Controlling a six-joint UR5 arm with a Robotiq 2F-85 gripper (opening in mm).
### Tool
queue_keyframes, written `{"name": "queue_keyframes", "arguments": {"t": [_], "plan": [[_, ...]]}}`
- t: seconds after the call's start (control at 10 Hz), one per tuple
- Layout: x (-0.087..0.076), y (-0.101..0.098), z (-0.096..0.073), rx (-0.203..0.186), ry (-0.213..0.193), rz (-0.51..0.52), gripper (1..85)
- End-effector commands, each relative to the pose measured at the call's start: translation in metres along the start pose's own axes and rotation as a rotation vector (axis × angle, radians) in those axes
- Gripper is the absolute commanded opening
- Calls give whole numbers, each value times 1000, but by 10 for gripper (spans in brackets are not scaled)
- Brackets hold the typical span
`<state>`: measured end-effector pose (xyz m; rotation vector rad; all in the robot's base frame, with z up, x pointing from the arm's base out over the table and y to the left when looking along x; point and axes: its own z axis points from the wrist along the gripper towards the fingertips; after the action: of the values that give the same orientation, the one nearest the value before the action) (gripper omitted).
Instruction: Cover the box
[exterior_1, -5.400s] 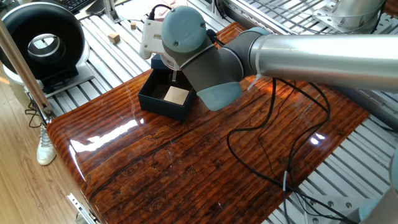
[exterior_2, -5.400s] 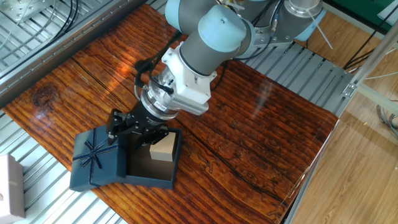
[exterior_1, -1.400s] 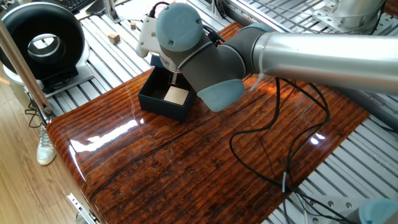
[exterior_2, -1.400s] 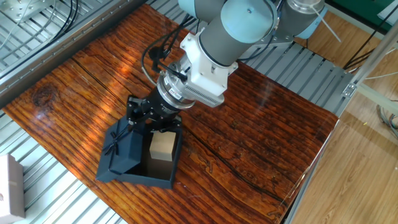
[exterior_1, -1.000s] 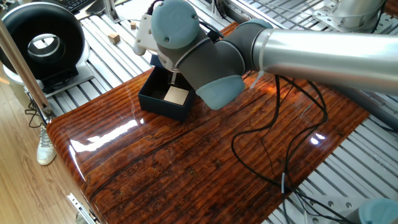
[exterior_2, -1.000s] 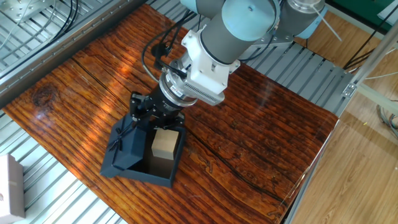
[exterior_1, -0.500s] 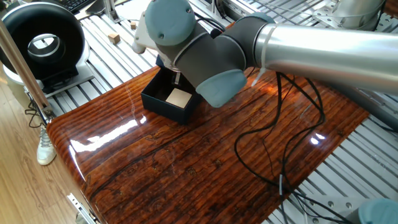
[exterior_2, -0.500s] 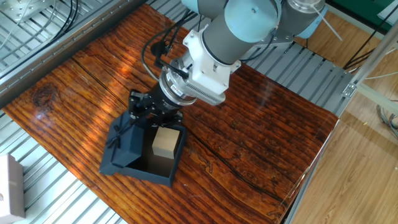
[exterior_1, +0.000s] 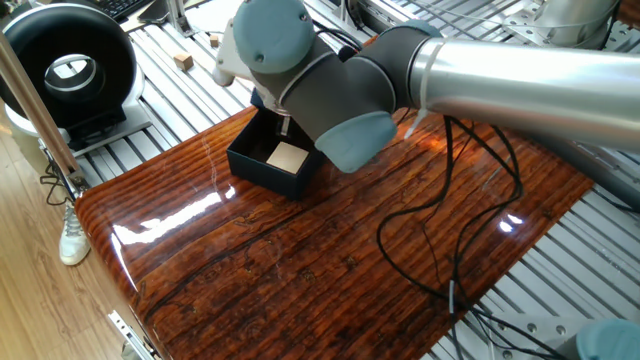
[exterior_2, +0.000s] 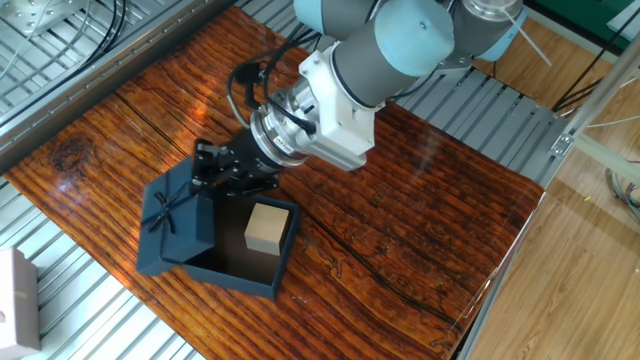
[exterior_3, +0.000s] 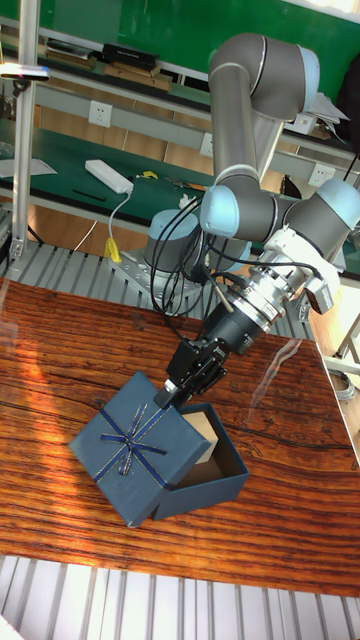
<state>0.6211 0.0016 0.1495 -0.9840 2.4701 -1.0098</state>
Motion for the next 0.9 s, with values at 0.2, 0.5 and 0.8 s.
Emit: {"name": "queue_keyframes", "arguments": {"t": [0.2, 0.5, 0.8], "plan": [[-2, -25, 0, 92, -7, -75, 303], [-9, -20, 0, 73, -36, -88, 307], [10, -6, -24, -12, 70, -25, 307]]}}
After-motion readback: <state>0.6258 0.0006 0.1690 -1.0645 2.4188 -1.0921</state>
